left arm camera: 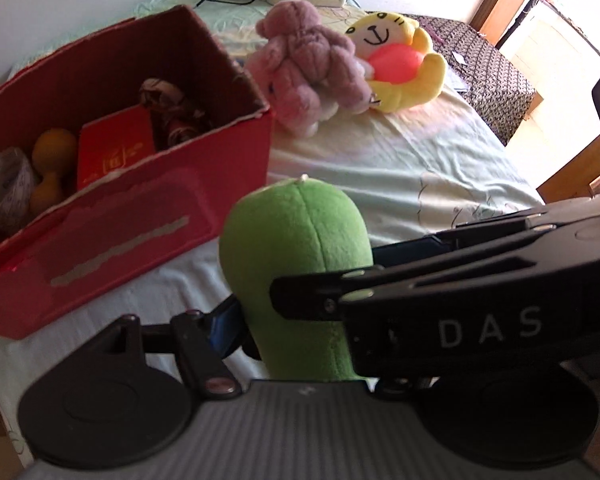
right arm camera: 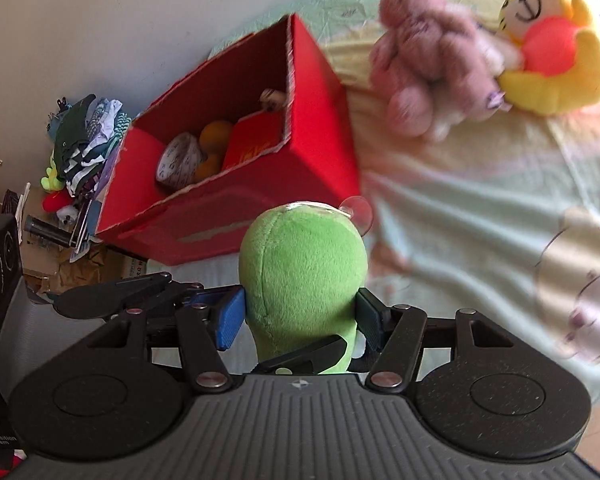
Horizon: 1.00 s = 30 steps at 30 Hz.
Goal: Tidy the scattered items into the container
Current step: 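Carry the green plush with the right gripper over the red box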
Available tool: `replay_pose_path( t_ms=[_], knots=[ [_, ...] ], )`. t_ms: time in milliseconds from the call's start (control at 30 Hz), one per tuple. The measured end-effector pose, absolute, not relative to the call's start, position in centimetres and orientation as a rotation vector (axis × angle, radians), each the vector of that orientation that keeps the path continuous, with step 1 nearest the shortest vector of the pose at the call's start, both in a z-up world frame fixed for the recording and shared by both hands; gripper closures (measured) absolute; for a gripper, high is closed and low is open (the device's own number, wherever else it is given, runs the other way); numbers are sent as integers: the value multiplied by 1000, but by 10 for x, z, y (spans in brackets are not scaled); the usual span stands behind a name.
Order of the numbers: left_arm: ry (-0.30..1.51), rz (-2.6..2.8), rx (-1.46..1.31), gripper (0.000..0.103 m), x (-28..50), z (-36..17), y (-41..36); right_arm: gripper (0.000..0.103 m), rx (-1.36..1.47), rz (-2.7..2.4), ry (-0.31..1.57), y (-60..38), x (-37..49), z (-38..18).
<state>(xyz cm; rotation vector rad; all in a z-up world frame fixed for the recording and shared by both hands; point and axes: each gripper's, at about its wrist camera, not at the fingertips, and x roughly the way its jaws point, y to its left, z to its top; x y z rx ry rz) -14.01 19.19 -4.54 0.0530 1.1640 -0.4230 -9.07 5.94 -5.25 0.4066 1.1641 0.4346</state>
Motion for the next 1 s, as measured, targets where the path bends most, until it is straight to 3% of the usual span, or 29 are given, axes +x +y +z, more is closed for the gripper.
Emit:
replay_pose_path(
  t_ms=[600,1000],
  knots=[
    [1187,-218,-35,34,-166,-34,283,41,283,659,1275,164,-80,-49],
    [1055,-5,-72,34,-187,33,315,41,224,934,1205,199,-64,0]
  ],
)
